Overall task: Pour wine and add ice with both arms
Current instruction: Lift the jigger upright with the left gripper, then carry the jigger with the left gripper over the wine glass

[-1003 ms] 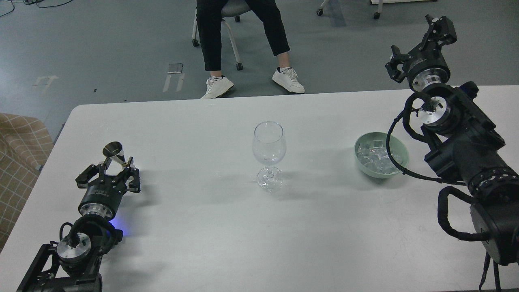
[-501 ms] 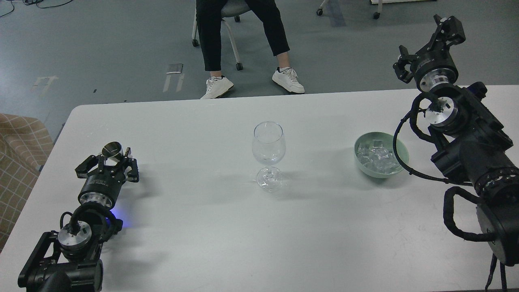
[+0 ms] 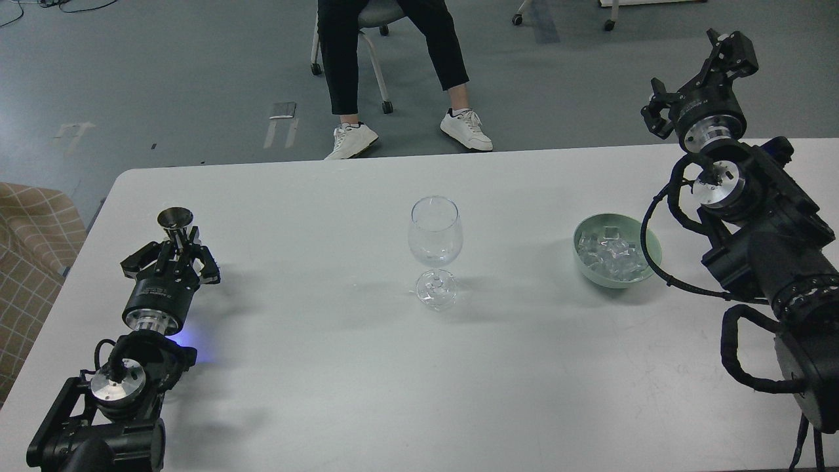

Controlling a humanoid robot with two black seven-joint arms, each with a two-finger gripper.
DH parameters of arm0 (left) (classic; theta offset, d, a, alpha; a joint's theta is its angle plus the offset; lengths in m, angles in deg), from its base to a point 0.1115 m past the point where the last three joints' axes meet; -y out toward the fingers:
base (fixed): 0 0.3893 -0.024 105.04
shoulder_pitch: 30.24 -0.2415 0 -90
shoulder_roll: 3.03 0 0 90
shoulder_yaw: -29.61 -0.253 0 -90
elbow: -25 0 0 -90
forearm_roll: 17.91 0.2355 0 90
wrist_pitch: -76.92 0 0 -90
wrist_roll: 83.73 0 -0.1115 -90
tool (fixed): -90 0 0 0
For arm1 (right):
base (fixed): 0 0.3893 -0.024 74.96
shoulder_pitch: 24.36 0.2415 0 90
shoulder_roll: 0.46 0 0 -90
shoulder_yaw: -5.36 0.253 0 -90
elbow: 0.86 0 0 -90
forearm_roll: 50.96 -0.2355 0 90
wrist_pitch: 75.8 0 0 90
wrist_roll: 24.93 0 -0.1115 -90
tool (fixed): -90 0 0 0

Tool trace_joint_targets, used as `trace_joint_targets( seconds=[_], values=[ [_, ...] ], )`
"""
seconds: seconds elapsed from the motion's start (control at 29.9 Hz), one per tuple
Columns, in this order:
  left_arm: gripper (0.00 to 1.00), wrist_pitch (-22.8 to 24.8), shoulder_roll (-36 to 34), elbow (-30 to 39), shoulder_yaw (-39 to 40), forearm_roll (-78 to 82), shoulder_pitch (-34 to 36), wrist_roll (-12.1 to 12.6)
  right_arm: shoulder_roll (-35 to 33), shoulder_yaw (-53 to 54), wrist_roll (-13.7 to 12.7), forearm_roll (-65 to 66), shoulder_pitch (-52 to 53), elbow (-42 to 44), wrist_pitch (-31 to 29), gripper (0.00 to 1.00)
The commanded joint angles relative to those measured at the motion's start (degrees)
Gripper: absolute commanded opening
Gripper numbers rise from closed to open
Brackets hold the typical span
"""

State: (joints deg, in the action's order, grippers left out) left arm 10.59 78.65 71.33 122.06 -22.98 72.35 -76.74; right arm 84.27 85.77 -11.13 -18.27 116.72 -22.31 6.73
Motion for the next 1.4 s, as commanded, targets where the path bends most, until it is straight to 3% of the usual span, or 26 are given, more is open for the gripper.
trace_joint_targets(
  seconds=[0.0,0.33,0.47,0.7,0.8,0.94,1.07,1.24,1.37],
  values=[
    [0.19,0.59,-0.38,0.51,0.36,-0.03,0.15,0.04,-0.01,0.01,0.0,-0.09,0.07,-0.09,0.0,1.0],
    [0.16,-2.3,-2.66,8.41,0.62,-1.08,0.33,-0.04,-0.01,0.01,0.0,0.0,-0.01,-0.09,0.0,1.0],
    [0.13,-6.87,-2.23,15.96,-0.61,-0.64,-0.28,-0.04,-0.01,0.01,0.0,-0.09,-0.01,-0.09,0.0,1.0],
    [0.09,-8.98,-1.96,27.92,-4.82,-0.38,-2.83,0.04,-0.1,0.01,0.0,-0.09,-0.1,-0.18,0.0,1.0],
    [0.08,-12.23,-2.05,31.26,-6.84,-0.29,-3.01,0.83,-0.18,0.01,0.0,-0.09,-0.37,-0.18,-0.08,1.0],
    [0.08,-14.53,-1.96,33.29,-8.78,-0.29,-3.27,4.25,-0.8,0.01,0.0,-0.09,-0.54,-0.62,-0.17,1.0],
    [0.08,-15.84,-2.22,36.8,-10.36,-0.29,-5.38,4.79,-0.89,0.01,0.0,-0.09,-0.54,-0.62,-0.17,1.0],
    [0.07,-22.25,-1.35,42.6,-13.52,-0.2,-7.92,4.44,-1.77,0.09,0.0,-0.09,-0.98,-0.7,-0.35,1.0],
    [0.07,-24.1,1.28,44.63,-14.84,1.37,-8.2,4.53,-2.2,0.09,0.0,-0.09,-1.77,-0.97,-0.35,1.0]
  ],
)
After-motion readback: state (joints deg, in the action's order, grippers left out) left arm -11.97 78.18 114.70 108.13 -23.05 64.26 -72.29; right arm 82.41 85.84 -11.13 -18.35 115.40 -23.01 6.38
